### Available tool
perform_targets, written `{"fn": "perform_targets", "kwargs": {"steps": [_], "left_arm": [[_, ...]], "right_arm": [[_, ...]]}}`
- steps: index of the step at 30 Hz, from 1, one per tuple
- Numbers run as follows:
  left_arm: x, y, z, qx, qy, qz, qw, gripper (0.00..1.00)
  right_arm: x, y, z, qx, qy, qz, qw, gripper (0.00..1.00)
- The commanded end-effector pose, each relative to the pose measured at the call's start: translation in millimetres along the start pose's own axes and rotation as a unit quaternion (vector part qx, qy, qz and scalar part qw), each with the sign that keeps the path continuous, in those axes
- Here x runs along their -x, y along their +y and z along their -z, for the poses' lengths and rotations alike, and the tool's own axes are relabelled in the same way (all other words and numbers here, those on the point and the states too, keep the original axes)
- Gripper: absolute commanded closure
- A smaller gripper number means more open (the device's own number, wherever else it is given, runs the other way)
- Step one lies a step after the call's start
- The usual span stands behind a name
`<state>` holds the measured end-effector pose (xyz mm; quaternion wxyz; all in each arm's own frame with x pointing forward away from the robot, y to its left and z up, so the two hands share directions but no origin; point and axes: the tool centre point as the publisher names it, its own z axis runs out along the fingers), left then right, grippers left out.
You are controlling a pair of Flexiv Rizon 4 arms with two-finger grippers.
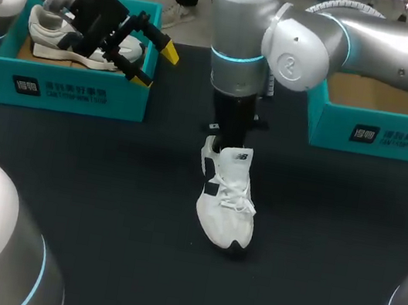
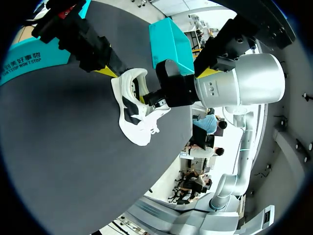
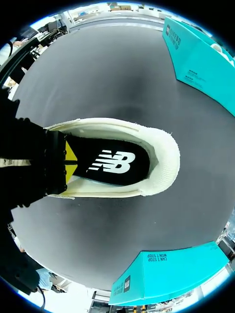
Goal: Take the shoe out of the shoebox, open the shoe tongue, remove and reinsert the insole, then place the shoe into the shoebox
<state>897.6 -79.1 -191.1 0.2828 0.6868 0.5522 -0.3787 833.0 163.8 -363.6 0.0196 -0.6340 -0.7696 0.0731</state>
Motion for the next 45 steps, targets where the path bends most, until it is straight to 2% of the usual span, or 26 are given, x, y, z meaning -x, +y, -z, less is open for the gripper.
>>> {"fn": "perform_targets", "kwargs": {"steps": [1, 15, 29, 41, 43, 45], "left_arm": [[-0.2, 0, 0, 0.0, 0.001, 0.0, 1.0, 0.0], [-0.2, 0, 0, 0.0, 0.001, 0.0, 1.0, 0.0], [-0.2, 0, 0, 0.0, 0.001, 0.0, 1.0, 0.0], [-0.2, 0, 0, 0.0, 0.001, 0.0, 1.0, 0.0], [-0.2, 0, 0, 0.0, 0.001, 0.0, 1.0, 0.0], [-0.2, 0, 0, 0.0, 0.001, 0.0, 1.0, 0.0]], "right_arm": [[-3.6, 2.0, 0, -0.015, -0.002, 0.007, 1.0, 1.0], [-4.8, -5.0, -5, -0.074, -0.01, 0.015, 0.997, 1.0], [2.7, -16.0, 3, -0.077, -0.001, -0.006, 0.997, 1.0], [-0.1, -24.9, 4, -0.089, 0.011, -0.012, 0.996, 1.0], [0.0, -25.2, 4, -0.088, 0.012, -0.013, 0.996, 0.81], [-0.8, -26.0, 4, -0.088, 0.014, -0.013, 0.996, 0.51]]}}
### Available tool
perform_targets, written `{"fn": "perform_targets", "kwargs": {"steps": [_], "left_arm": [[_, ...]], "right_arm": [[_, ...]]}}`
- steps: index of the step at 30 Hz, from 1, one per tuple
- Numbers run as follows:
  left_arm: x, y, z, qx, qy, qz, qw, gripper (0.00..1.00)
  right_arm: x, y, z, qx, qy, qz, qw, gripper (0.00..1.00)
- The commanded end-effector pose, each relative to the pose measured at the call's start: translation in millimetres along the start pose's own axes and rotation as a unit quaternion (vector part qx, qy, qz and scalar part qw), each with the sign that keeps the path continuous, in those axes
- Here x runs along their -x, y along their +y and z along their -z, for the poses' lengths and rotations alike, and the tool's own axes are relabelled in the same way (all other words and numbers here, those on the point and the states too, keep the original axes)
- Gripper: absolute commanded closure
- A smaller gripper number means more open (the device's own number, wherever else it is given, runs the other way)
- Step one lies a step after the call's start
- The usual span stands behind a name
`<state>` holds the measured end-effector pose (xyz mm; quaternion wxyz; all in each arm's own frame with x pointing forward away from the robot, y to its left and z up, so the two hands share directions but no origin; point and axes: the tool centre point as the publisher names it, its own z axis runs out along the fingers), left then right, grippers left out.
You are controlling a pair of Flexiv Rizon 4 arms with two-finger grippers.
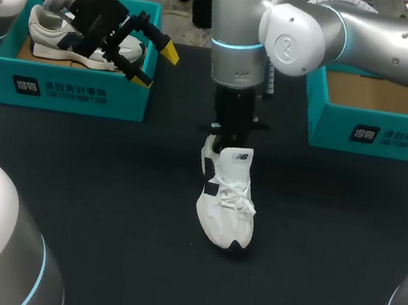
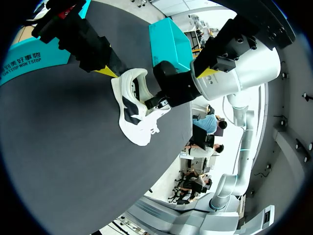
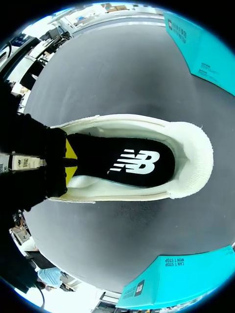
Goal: Take the shoe out of the shoebox, open the shoe tongue, remove and reinsert the insole, then place the shoe into the shoebox
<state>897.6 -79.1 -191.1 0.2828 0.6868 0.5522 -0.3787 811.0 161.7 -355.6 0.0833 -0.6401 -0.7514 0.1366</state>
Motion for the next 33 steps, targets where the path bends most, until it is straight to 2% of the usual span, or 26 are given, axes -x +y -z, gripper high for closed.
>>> {"fn": "perform_targets", "kwargs": {"steps": [1, 2, 15, 33], "left_arm": [[-0.2, 0, 0, 0.0, 0.001, 0.0, 1.0, 0.0], [-0.2, 0, 0, 0.0, 0.001, 0.0, 1.0, 0.0], [-0.2, 0, 0, 0.0, 0.001, 0.0, 1.0, 0.0], [-0.2, 0, 0, 0.0, 0.001, 0.0, 1.0, 0.0]], "right_arm": [[0.9, -3.0, -2, 0.003, 0.005, 0.0, 1.0, 0.04], [0.8, -3.1, -2, 0.003, 0.006, -0.001, 1.0, 0.0], [0.8, -4.8, -5, 0.001, 0.006, -0.002, 1.0, 0.0], [1.5, -11.5, 6, 0.012, -0.006, -0.004, 1.0, 0.0]]}}
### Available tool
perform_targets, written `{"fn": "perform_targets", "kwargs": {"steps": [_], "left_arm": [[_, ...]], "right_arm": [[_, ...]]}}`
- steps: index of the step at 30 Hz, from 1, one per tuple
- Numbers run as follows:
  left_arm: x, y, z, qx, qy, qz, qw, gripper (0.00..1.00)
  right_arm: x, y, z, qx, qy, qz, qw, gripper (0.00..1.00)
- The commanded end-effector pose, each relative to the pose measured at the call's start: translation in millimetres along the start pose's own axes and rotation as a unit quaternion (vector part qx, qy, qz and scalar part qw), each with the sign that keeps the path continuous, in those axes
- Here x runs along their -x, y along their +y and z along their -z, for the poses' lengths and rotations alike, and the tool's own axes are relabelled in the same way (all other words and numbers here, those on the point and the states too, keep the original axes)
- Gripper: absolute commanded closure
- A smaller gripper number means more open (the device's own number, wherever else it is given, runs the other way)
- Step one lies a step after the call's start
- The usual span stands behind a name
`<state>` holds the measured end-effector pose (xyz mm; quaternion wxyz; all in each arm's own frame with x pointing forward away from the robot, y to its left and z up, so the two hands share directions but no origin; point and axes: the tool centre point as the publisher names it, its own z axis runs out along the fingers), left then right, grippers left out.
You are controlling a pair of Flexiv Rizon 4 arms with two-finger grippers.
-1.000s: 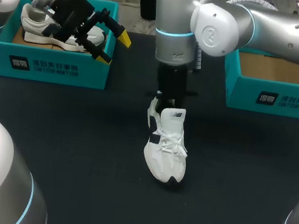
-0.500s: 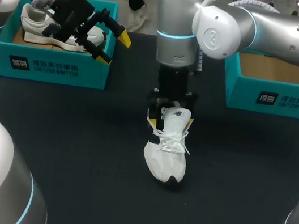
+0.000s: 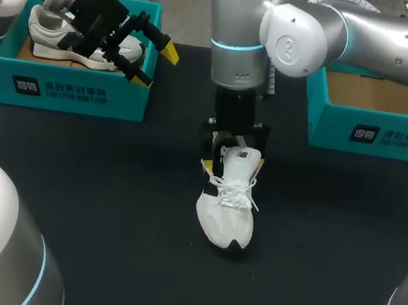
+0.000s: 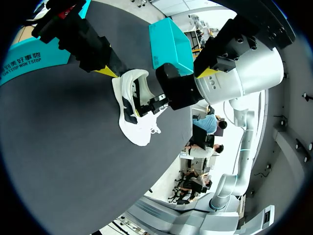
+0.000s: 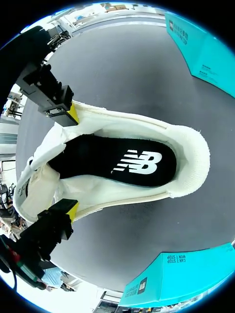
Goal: Take the shoe out of the shoebox, open the shoe tongue, remove and reinsert the insole, then place the shoe into the shoebox
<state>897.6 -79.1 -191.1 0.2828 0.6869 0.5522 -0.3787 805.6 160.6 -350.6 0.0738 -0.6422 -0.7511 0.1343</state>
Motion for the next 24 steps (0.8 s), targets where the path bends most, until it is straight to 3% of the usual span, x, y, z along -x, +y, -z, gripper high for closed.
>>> {"fn": "perform_targets", "kwargs": {"steps": [1, 18, 24], "left_arm": [[-0.2, 0, 0, 0.0, 0.001, 0.0, 1.0, 0.0], [-0.2, 0, 0, 0.0, 0.001, 0.0, 1.0, 0.0], [-0.2, 0, 0, 0.0, 0.001, 0.0, 1.0, 0.0]], "right_arm": [[1.3, -5.4, 4, 0.005, -0.001, -0.001, 1.0, 0.0], [3.7, -9.7, 16, 0.006, -0.023, -0.017, 1.0, 0.0], [8.8, -16.5, 27, 0.024, -0.025, -0.029, 0.999, 0.0]]}}
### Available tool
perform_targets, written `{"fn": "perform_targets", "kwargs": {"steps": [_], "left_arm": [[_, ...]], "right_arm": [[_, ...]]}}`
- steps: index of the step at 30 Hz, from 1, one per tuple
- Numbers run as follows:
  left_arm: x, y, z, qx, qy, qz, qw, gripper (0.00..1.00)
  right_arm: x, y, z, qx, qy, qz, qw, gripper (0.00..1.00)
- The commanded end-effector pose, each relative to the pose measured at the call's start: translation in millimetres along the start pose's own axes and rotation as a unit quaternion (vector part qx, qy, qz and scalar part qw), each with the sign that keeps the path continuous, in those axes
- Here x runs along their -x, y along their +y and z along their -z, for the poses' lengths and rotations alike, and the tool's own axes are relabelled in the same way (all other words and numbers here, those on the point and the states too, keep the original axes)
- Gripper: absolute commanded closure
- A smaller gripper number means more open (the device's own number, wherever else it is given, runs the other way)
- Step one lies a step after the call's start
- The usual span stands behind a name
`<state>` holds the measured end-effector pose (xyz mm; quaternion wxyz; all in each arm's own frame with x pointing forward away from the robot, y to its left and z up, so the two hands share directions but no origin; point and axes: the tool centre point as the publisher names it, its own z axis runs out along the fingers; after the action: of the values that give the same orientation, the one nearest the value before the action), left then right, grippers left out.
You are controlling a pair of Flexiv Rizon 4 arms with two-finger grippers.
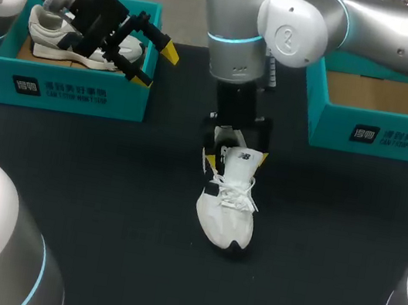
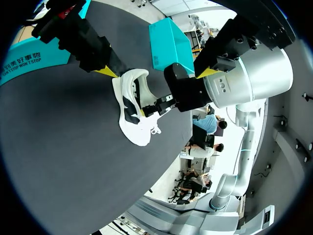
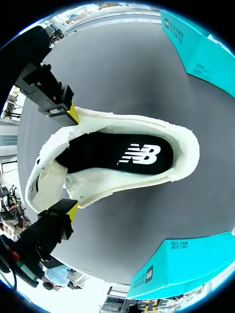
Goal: Take the shoe out of the shoebox, open the shoe tongue, remove and reinsert the insole, then place the shoe into the shoebox
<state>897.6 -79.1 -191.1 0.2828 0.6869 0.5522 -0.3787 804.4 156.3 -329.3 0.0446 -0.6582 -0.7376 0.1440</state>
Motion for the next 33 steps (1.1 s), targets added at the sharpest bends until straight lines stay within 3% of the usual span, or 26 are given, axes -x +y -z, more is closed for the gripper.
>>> {"fn": "perform_targets", "kwargs": {"steps": [1, 11, 33], "left_arm": [[-0.2, 0, 0, 0.0, 0.001, 0.0, 1.0, 0.0], [-0.2, 0, 0, 0.0, 0.001, 0.0, 1.0, 0.0], [-0.2, 0, 0, 0.0, 0.001, 0.0, 1.0, 0.0]], "right_arm": [[5.5, -9.0, 10, 0.018, -0.001, -0.008, 1.0, 0.0], [13.9, -21.2, 27, 0.048, -0.001, -0.026, 0.999, 0.0], [-0.1, -83.7, 38, 0.049, 0.005, -0.034, 0.998, 0.0]]}}
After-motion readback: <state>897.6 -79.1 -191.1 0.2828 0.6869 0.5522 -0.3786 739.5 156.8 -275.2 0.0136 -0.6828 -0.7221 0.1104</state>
